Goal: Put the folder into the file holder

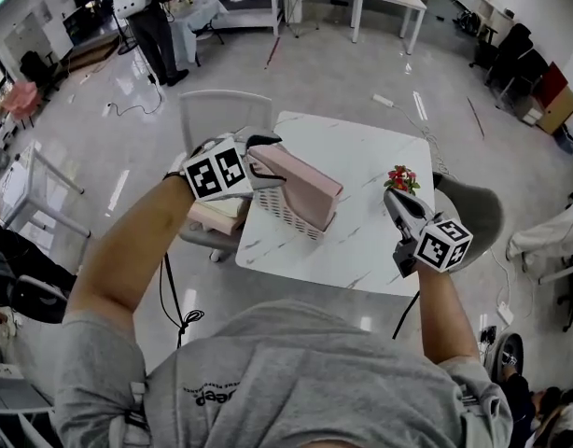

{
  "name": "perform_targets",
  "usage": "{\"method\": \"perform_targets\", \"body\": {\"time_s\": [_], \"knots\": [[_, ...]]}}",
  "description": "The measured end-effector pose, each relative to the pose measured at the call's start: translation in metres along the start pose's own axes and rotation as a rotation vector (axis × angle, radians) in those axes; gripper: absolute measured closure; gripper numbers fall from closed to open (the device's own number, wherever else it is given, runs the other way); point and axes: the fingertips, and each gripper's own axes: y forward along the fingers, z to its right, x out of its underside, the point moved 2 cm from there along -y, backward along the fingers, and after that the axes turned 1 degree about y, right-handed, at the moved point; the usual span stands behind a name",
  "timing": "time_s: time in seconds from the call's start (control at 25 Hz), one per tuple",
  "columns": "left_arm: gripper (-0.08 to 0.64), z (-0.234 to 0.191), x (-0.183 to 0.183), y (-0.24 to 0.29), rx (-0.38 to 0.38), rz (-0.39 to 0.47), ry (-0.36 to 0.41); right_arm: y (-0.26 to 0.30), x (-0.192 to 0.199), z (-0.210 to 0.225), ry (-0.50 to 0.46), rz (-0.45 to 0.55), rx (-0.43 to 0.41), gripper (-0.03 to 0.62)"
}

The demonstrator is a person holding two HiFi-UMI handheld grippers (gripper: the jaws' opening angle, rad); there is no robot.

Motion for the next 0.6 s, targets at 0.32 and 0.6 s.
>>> {"method": "perform_targets", "body": {"time_s": [0.32,0.6], "knots": [[0.277,0.028,0.048,-0.107,-0.247,0.190,-0.262,0.072,-0.037,-0.087,-0.100,-0.021,-0.150,0.588],[0.409,0.080,0.092,-0.199,-0.560,0.352,-0.514,0.159,-0.040,-0.198,-0.166,-0.056,-0.384,0.588]]}}
